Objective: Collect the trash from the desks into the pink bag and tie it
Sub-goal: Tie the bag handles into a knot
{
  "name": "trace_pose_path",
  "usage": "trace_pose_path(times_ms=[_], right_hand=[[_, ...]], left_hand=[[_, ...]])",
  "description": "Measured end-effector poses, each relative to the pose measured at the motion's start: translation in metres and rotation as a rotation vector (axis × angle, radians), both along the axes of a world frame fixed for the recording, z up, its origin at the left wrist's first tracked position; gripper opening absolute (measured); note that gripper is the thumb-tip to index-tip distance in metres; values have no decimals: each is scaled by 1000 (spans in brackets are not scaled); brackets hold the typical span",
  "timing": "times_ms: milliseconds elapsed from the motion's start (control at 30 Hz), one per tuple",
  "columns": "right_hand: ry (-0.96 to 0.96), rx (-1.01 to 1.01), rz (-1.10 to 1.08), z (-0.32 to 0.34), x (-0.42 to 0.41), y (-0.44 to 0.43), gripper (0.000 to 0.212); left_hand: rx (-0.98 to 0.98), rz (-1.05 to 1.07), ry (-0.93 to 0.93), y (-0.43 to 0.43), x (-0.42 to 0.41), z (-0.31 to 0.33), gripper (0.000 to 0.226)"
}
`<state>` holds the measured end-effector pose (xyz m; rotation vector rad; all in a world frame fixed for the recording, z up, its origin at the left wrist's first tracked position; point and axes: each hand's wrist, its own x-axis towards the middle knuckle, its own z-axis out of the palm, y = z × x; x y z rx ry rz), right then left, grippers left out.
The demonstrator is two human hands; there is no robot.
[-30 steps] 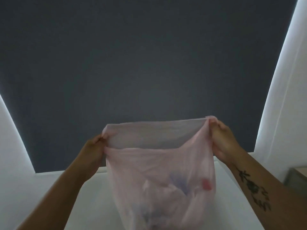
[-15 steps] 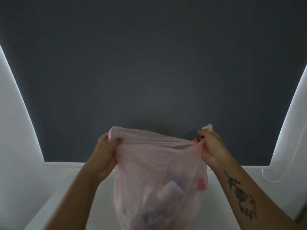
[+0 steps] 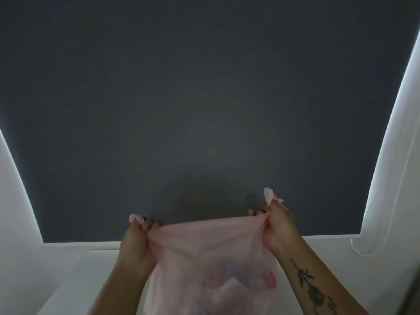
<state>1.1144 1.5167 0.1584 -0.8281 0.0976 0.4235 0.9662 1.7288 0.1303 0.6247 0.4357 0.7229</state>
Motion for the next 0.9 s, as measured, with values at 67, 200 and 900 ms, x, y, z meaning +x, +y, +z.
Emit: trace_pose_path(times_ms=[67, 200, 900], right_hand=[[6, -60, 37, 1, -3, 2, 34], [-155, -84, 215, 3, -5, -2, 20], [-277, -295, 196, -21, -1, 9, 19]], left_hand=[[-54, 28, -52, -2, 5, 1, 42], [145, -86, -83, -3, -5, 5, 26], [563, -208, 271, -14, 2, -28, 24]])
